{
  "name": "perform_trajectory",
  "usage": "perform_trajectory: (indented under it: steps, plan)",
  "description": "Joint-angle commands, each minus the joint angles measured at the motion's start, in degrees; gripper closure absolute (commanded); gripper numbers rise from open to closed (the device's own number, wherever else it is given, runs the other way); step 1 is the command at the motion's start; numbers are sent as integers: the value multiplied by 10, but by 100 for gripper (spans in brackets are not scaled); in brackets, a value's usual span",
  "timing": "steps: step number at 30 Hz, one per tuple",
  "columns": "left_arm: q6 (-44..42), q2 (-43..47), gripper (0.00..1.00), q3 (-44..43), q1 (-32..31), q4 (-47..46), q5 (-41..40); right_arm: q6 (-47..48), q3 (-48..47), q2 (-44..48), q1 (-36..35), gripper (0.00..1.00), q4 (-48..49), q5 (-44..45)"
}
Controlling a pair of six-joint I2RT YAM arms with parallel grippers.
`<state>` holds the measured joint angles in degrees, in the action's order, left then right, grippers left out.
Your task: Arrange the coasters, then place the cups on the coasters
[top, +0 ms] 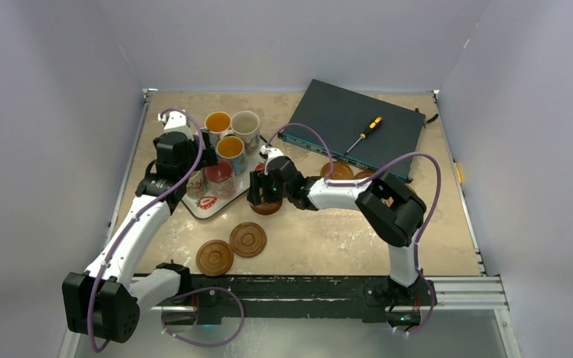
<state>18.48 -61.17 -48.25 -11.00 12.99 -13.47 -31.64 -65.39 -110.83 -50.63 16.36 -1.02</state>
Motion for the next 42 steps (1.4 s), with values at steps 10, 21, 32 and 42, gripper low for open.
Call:
perform_trajectory:
  steps: [10, 21, 32, 42]
  plan:
    - [7, 7, 2, -18, -2, -7, -10, -22, -17, -22, 0, 27, -69, 67]
    - [8, 9, 2, -17, -2, -6, -18, -15, 2, -5, 60, 27, -95, 109]
    - [8, 10, 2, -18, -2, -5, -20, 7, 12, 12, 129, 27, -98, 127]
    - [8, 12, 2, -18, -2, -5, -21, 16, 0, 8, 149, 27, -96, 135]
